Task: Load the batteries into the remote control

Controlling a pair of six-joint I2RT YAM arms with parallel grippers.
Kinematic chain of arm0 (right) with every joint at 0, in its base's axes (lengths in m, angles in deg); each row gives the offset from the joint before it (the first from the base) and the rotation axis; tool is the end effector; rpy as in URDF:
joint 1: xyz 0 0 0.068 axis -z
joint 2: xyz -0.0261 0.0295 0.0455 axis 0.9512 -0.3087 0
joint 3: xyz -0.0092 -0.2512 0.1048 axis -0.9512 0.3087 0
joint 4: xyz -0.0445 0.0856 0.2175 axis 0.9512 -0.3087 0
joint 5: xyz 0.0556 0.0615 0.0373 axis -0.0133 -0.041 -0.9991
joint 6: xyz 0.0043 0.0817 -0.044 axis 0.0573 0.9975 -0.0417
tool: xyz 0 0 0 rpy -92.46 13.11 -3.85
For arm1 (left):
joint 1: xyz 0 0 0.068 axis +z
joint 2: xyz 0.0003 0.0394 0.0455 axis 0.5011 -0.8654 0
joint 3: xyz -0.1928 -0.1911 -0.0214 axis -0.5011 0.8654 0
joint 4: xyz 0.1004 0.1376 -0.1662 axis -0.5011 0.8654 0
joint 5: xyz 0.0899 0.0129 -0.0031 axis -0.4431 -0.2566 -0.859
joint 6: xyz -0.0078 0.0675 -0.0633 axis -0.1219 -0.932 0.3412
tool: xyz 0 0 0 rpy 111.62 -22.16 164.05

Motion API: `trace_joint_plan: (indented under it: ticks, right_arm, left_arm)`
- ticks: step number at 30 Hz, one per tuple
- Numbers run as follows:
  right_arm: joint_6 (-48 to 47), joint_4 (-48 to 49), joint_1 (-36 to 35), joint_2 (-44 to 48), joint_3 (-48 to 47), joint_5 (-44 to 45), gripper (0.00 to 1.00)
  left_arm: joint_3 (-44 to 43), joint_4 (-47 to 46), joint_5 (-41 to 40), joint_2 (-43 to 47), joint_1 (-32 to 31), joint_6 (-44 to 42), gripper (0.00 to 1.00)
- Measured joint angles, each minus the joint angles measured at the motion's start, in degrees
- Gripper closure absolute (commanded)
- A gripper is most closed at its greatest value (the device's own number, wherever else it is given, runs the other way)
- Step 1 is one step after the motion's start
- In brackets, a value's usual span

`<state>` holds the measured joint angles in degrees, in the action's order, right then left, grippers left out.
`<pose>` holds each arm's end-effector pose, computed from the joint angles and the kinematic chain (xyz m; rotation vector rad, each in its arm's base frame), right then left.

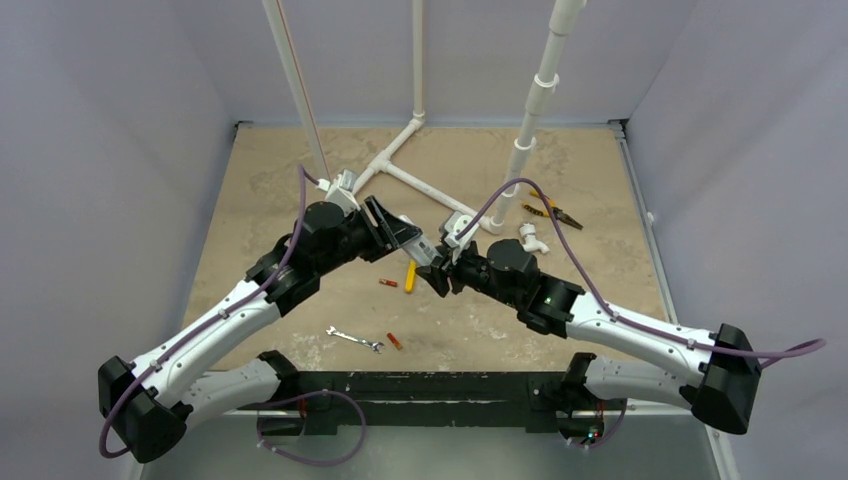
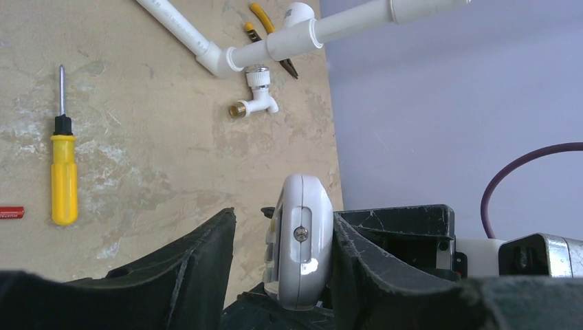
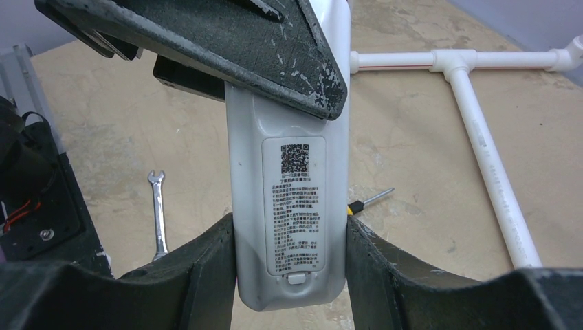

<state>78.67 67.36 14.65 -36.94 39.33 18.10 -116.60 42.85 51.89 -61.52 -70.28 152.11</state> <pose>0.1506 0.2258 0.2974 -0.8182 1.6266 0.6812 0.1880 -0.1658 0.3166 -0.3579 2.0777 -1.2254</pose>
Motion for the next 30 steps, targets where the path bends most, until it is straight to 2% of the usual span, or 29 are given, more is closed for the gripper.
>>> trace_joint_plan:
  ticks: [7,14,18,20,22,23,24,25,30]
  right_arm:
    - [-0.1,-0.2,0.0,0.1,0.0,0.0,1.00]
    - [-0.1,-0.2,0.0,0.1,0.0,-0.2,0.98]
    - [-0.1,-0.3,0.0,0.1,0.0,-0.4,0.74]
    - [-0.1,-0.3,0.0,0.1,0.0,-0.4,0.57]
    - [-0.1,-0.6,0.0,0.1,0.0,-0.4,0.52]
    - [-0.1,-0.6,0.0,0.1,0.0,-0.3,0.46]
    - [-0.1,-0.7,0.0,0.1,0.0,-0.1,0.21]
    - [-0.1,-0.8,0.0,0.1,0.0,0.2,0.06]
    - [-2.0,-0.3,0.0,2.4,0.0,1.6,0.04]
  left_arm:
    - [0.0,-0.4,-0.1,0.1,0.0,0.1,0.64]
    - [0.0,-0.7,-0.2,0.3,-0.1,-0.3,1.00]
    - [0.0,-0.7,-0.2,0.3,-0.1,-0.3,1.00]
    - [0.0,-0.7,0.0,0.2,-0.1,-0.4,1.00]
    - [0.0,-0.9,0.4,0.0,-0.1,-0.5,1.00]
    - [0.0,-1.0,0.5,-0.2,-0.1,-0.5,1.00]
    - [0.0,-1.3,0.7,-0.5,0.0,-0.6,1.00]
    - [0.0,-1.5,0.8,-0.7,0.0,-0.7,1.00]
    - [0.5,-1.5,1.1,-0.9,-0.1,-1.3,1.00]
